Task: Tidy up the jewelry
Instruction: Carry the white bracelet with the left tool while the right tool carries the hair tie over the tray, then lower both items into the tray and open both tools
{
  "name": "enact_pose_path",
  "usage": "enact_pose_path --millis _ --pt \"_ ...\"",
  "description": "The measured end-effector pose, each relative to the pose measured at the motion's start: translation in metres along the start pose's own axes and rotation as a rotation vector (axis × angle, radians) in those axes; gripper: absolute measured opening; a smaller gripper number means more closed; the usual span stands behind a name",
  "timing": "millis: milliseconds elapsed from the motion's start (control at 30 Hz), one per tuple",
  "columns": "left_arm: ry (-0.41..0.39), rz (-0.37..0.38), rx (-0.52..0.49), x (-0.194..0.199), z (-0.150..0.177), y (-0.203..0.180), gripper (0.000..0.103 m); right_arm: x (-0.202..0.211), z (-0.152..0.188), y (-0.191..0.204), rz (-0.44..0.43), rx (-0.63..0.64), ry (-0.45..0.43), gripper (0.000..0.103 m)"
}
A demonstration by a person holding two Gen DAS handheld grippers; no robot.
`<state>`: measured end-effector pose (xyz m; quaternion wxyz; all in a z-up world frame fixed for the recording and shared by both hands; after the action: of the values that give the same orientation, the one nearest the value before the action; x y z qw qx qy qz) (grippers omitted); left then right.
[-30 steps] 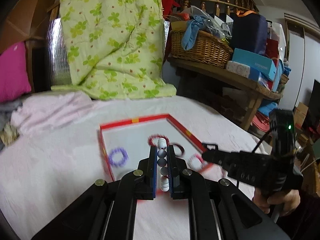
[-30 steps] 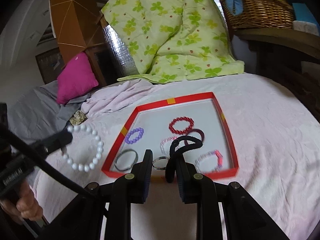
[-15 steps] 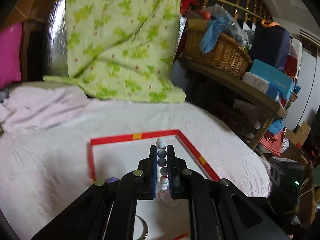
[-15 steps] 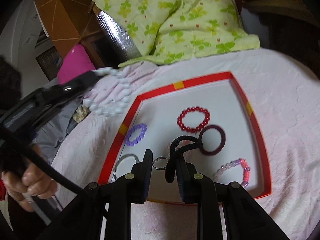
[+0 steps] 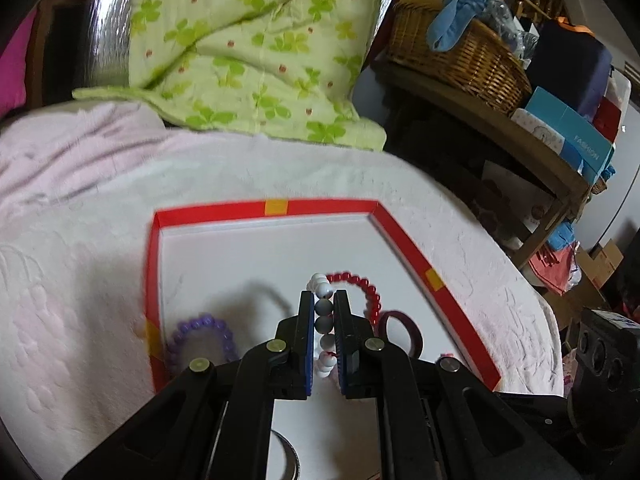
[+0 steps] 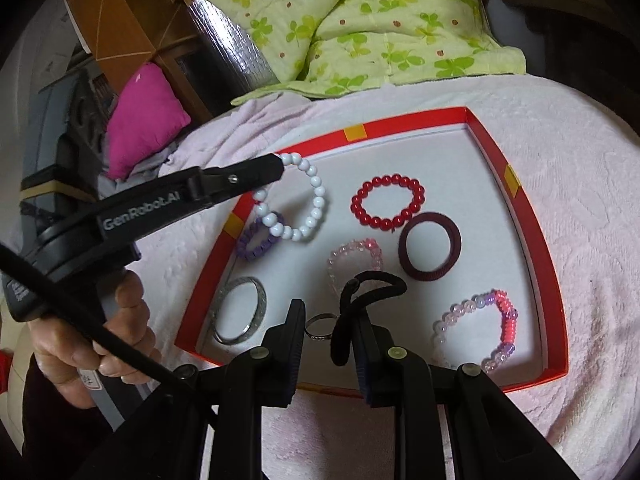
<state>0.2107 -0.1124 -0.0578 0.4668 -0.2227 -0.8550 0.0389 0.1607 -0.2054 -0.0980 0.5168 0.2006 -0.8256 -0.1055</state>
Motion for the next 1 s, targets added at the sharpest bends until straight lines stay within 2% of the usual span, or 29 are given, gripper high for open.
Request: enact_pose_path --millis 133,533,1000 --pt "0.030 -0.022 -0.024 -0.011 0.004 -0.004 0.010 -0.003 0.001 -0.002 0.021 -0.002 0.008 0.025" --pt "0.049 -0.077 -0.019 -0.020 0.007 0.003 0.010 -0.003 0.001 -0.003 0.065 0.002 0.002 0.026" --pt "0.028 -0.184 -0.061 -0.011 0.005 0.000 0.010 0.013 -0.002 -0.012 0.053 -0.024 -0.032 0.028"
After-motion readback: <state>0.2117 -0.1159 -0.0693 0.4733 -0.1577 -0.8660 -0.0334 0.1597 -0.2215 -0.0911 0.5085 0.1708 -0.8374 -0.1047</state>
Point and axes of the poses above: each gripper's, at about its wrist camera, not at the fingertips, and x roughly against the way its jaws point, y to its left, z to its underside, the point moved 5 cm from there along -x, roughly the way its jaws point, and after that the axes turned 13 degrees about y, right-handed, at the moved point
